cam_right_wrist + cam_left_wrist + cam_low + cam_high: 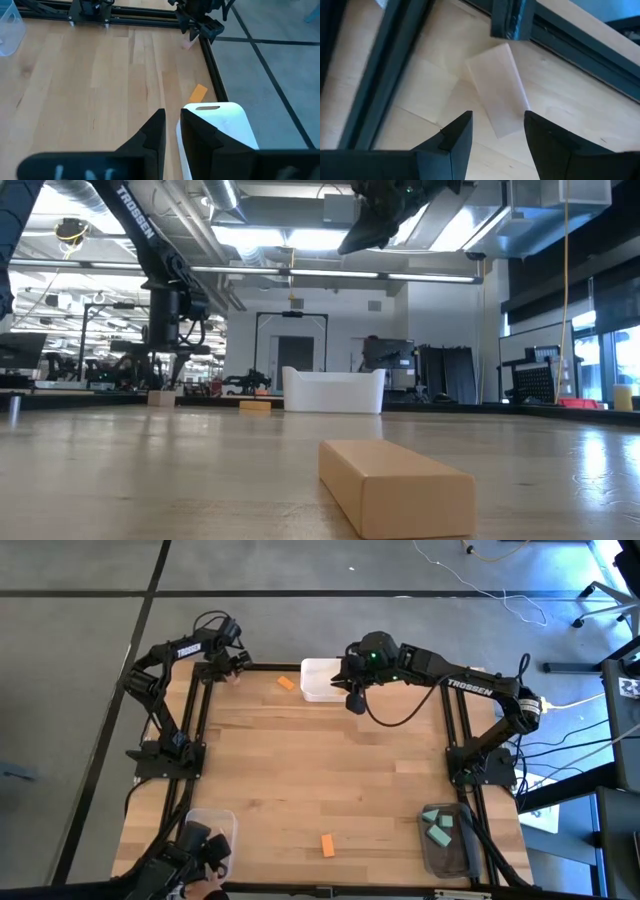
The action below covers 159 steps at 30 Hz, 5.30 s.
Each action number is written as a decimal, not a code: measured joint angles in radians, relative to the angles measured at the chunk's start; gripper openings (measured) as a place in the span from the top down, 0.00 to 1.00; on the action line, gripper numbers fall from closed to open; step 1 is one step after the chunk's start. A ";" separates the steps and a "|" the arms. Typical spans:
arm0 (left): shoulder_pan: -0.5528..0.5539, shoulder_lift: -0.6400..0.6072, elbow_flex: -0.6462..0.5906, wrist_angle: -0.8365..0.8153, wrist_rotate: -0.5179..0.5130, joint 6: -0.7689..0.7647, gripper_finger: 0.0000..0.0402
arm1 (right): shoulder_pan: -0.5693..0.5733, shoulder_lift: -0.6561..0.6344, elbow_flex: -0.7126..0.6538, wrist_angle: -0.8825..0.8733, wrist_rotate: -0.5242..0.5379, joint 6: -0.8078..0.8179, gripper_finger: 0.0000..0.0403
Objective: Sort & place blocks by color
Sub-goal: Put the white block into the transparent bin
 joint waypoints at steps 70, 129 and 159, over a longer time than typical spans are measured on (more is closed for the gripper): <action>0.009 0.003 0.163 -0.084 0.015 0.194 1.00 | 0.000 0.000 0.000 0.000 0.000 -0.055 0.85; -0.033 0.219 0.272 -0.207 0.067 0.277 1.00 | -0.053 0.000 0.000 0.012 -0.010 -0.100 0.85; -0.094 0.276 0.371 -0.329 0.067 0.381 1.00 | -0.053 0.000 0.000 0.011 -0.010 -0.100 0.85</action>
